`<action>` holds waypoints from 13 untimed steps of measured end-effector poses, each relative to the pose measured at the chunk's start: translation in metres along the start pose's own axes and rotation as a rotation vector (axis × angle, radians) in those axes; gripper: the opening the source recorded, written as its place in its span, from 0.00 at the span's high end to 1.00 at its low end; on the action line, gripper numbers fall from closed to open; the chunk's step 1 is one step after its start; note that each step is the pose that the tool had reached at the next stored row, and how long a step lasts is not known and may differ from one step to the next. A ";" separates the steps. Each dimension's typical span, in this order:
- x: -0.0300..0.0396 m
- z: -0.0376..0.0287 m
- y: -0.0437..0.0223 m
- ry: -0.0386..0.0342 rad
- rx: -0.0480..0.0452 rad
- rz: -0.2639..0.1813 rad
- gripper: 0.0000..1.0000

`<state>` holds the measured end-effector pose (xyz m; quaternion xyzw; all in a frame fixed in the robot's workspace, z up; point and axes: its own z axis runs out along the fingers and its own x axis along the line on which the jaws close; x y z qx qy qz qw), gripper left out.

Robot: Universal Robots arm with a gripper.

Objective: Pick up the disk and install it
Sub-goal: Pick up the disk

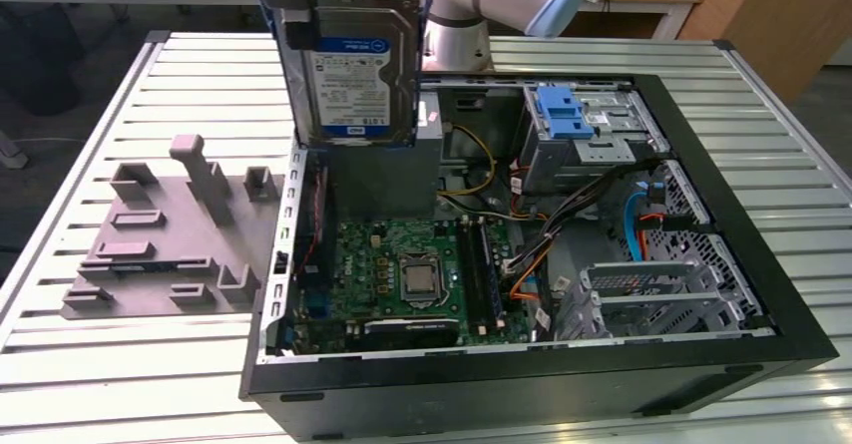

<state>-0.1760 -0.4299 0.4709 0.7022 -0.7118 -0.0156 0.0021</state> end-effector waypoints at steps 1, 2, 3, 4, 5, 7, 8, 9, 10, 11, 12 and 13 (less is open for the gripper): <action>0.0000 0.0000 -0.0033 0.0001 0.0000 0.000 0.64; 0.0000 0.0000 -0.0072 0.0000 0.0000 0.000 0.64; -0.0001 0.0000 -0.0116 0.0000 -0.0001 0.000 0.64; 0.0000 0.0000 -0.0158 0.0001 -0.0001 0.000 0.64; 0.0000 0.0000 -0.0199 0.0000 -0.0001 0.000 0.64; 0.0000 -0.0001 -0.0288 0.0001 -0.0001 0.000 0.64; 0.0000 -0.0001 -0.0332 0.0001 -0.0001 0.000 0.64; 0.0000 0.0000 -0.0374 0.0001 -0.0001 0.000 0.64; 0.0001 0.0000 -0.0417 0.0000 0.0000 0.000 0.64; 0.0002 0.0001 -0.0464 0.0000 0.0000 0.000 0.64; 0.0002 0.0000 -0.0504 0.0001 -0.0001 0.000 0.64; 0.0002 0.0001 -0.0548 0.0001 -0.0001 0.000 0.64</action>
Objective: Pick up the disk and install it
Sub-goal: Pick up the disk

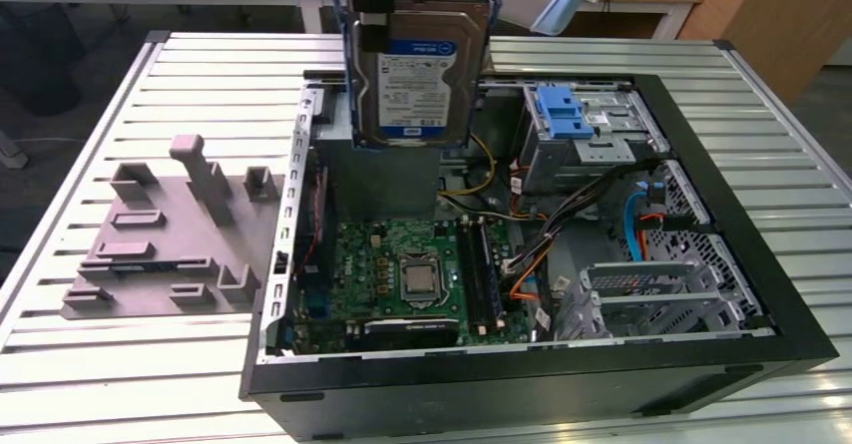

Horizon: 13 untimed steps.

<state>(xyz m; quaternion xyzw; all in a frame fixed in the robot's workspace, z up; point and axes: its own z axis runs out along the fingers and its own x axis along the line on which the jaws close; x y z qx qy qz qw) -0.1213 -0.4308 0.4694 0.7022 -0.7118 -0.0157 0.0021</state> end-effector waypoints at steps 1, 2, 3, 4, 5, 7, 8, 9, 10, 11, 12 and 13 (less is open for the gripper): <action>0.0001 0.0001 -0.0041 0.0000 0.0001 0.000 0.64; 0.0002 0.0001 -0.0077 -0.0001 0.0001 0.000 0.64; 0.0003 0.0001 -0.0105 0.0000 0.0000 0.000 0.64; 0.0006 0.0002 -0.0120 -0.0001 0.0001 0.000 0.64; 0.0009 0.0002 -0.0123 0.0000 0.0008 0.000 0.64; 0.0028 0.0004 -0.0125 0.0000 0.0061 0.000 0.64; 0.0046 0.0005 -0.0125 0.0000 0.0084 0.000 0.64; 0.0068 0.0008 -0.0126 0.0000 0.0101 0.000 0.64; 0.0089 0.0012 -0.0128 -0.0002 0.0111 0.000 0.64; 0.0106 0.0016 -0.0134 -0.0002 0.0111 0.000 0.64; 0.0119 0.0019 -0.0145 -0.0002 0.0112 0.000 0.64; 0.0129 0.0022 -0.0162 -0.0003 0.0113 0.000 0.64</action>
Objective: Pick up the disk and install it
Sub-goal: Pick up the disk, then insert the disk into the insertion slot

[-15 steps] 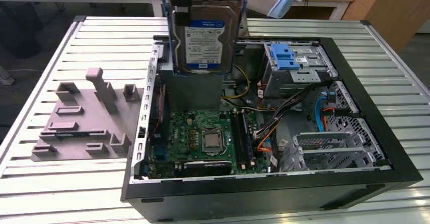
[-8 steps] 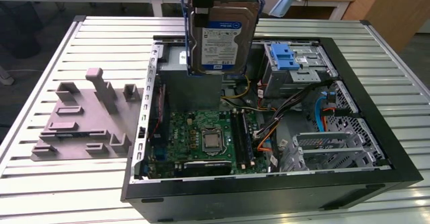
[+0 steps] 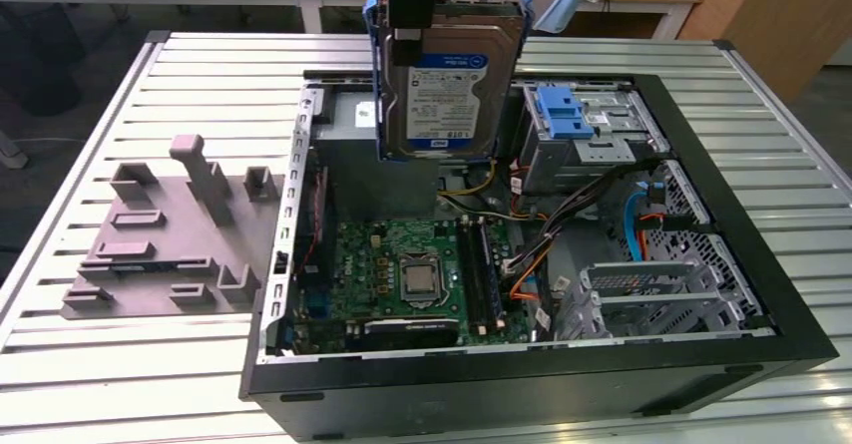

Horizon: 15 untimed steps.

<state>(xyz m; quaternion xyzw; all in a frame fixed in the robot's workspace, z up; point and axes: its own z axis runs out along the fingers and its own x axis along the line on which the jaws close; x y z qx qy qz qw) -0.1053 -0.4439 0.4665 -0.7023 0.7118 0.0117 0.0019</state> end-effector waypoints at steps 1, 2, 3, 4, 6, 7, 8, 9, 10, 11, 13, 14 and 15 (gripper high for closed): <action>0.0007 0.0003 -0.0021 0.0000 0.0000 0.000 0.64; 0.0012 0.0006 -0.0050 0.0000 -0.0001 0.000 0.64; 0.0014 0.0006 -0.0079 0.0003 -0.0002 0.000 0.64; 0.0015 0.0008 -0.0091 0.0001 -0.0001 0.000 0.64; 0.0016 0.0008 -0.0092 0.0002 -0.0001 0.000 0.64; 0.0016 0.0008 -0.0092 0.0002 -0.0001 0.000 0.64; 0.0016 0.0008 -0.0093 0.0001 -0.0001 0.000 0.64; 0.0016 0.0008 -0.0093 0.0001 -0.0001 0.000 0.64; 0.0016 0.0008 -0.0094 0.0001 -0.0001 0.000 0.64; 0.0016 0.0008 -0.0094 0.0001 -0.0001 0.000 0.64; 0.0016 0.0008 -0.0095 0.0001 -0.0001 0.000 0.64; 0.0016 0.0008 -0.0097 0.0001 -0.0001 0.000 0.64; 0.0016 0.0008 -0.0098 0.0001 -0.0001 0.000 0.64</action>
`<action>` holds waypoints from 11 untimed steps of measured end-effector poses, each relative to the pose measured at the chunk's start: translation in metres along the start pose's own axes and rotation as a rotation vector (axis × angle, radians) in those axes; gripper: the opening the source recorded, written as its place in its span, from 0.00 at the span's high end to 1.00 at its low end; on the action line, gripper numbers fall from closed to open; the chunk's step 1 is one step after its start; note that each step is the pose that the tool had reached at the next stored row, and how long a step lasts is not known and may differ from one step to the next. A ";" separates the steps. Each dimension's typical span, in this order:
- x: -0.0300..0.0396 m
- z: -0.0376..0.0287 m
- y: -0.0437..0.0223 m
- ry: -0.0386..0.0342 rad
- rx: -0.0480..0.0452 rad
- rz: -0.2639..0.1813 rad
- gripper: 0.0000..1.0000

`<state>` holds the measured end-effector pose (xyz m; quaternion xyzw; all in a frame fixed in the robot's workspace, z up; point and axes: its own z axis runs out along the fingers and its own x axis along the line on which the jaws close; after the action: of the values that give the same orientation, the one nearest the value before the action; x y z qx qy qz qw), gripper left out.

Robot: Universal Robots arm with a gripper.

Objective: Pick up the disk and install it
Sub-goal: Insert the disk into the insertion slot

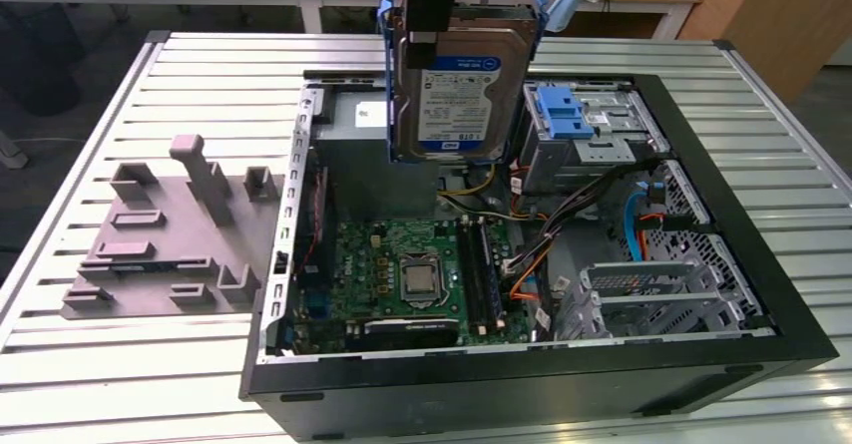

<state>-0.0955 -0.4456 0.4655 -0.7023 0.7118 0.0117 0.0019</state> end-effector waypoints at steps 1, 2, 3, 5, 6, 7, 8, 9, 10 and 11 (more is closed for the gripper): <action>0.0000 0.0000 0.0000 0.0000 0.0000 0.000 0.64; 0.0000 0.0000 -0.0001 0.0000 0.0000 0.000 0.64; 0.0000 0.0000 -0.0001 0.0000 -0.0001 0.000 0.64; 0.0000 0.0000 -0.0001 0.0000 0.0000 0.000 0.64; 0.0000 0.0000 -0.0001 0.0001 0.0000 0.000 0.64; 0.0001 0.0000 -0.0002 0.0001 0.0000 0.000 0.64; 0.0002 0.0000 -0.0002 0.0001 0.0000 0.000 0.64; 0.0005 -0.0001 -0.0001 0.0001 -0.0001 0.000 0.64; 0.0010 0.0000 -0.0002 0.0001 0.0000 0.000 0.64; 0.0016 0.0000 -0.0002 0.0000 0.0000 0.000 0.64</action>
<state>-0.0953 -0.4472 0.4655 -0.7023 0.7118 0.0117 0.0019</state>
